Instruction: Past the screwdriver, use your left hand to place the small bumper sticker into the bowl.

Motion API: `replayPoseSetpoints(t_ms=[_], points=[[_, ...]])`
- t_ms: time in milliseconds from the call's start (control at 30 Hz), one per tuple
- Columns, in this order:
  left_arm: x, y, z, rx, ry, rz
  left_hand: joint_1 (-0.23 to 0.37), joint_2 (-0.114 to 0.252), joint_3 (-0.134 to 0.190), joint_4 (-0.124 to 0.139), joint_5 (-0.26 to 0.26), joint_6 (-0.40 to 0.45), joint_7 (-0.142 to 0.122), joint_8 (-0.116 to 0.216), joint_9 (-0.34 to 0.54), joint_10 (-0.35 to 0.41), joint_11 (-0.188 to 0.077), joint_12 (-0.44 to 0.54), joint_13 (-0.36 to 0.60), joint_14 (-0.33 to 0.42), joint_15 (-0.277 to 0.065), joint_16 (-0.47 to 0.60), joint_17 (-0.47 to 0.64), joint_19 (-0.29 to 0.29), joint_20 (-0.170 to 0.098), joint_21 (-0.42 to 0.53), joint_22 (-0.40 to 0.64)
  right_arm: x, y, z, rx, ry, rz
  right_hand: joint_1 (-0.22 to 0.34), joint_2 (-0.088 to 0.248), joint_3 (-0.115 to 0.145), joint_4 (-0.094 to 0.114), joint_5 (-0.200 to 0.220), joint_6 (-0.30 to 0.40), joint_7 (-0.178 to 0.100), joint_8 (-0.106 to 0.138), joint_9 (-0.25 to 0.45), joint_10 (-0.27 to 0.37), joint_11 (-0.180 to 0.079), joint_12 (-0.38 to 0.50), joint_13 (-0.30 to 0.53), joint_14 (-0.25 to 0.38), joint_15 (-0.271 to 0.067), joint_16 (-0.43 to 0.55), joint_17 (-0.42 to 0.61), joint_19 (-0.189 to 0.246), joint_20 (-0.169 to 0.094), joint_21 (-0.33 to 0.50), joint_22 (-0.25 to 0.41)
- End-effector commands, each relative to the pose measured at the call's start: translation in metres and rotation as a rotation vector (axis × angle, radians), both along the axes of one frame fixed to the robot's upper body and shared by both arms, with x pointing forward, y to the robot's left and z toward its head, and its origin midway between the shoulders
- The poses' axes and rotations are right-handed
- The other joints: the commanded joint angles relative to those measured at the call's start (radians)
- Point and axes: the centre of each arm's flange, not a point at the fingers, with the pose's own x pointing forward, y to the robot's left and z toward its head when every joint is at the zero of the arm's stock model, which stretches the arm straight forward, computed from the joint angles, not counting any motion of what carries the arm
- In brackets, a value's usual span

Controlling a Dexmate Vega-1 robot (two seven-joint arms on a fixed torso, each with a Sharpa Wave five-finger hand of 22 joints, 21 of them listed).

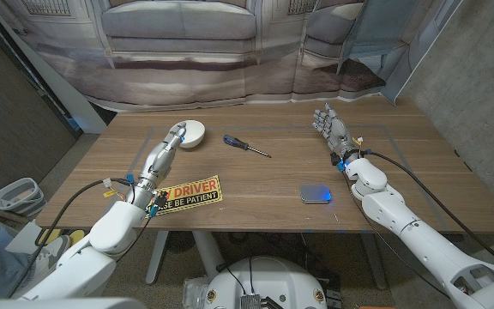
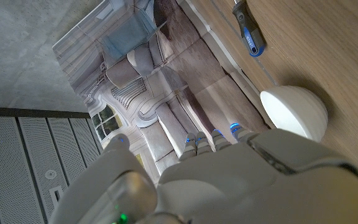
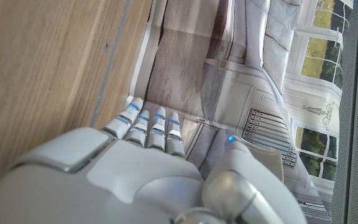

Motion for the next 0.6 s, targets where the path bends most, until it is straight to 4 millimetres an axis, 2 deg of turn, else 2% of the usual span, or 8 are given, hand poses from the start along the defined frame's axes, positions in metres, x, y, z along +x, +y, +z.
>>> replayPoseSetpoints(t_ms=[33,600], points=[[-0.007,0.000,-0.007,0.019,-0.004,0.006,0.018,-0.002,0.001,-0.008,-0.001,0.008,0.000,0.004,0.005,0.007,0.000,0.001,0.003,-0.011,0.004,0.002,0.003,-0.106,-0.030,0.004,0.003,-0.002,0.001,0.001,-0.007,-0.003,0.002,0.005,0.004,0.001,-0.007,-0.001,0.003,-0.002,0.003,0.002,0.011,0.001,0.003,0.003,0.012,0.001,0.001,0.003,0.000,-0.024,0.002,0.003],[-0.019,-0.001,-0.014,0.025,-0.023,0.018,0.025,-0.001,0.001,-0.012,-0.003,0.013,0.000,0.004,0.005,0.012,0.001,0.002,0.003,-0.006,0.005,0.002,0.003,-0.104,-0.027,0.004,0.003,-0.005,-0.002,-0.002,0.007,-0.004,-0.003,0.005,0.005,-0.001,-0.008,-0.002,0.009,-0.004,0.004,0.002,0.016,0.002,0.004,0.003,0.015,0.002,0.001,0.003,0.001,-0.023,0.002,0.004]])
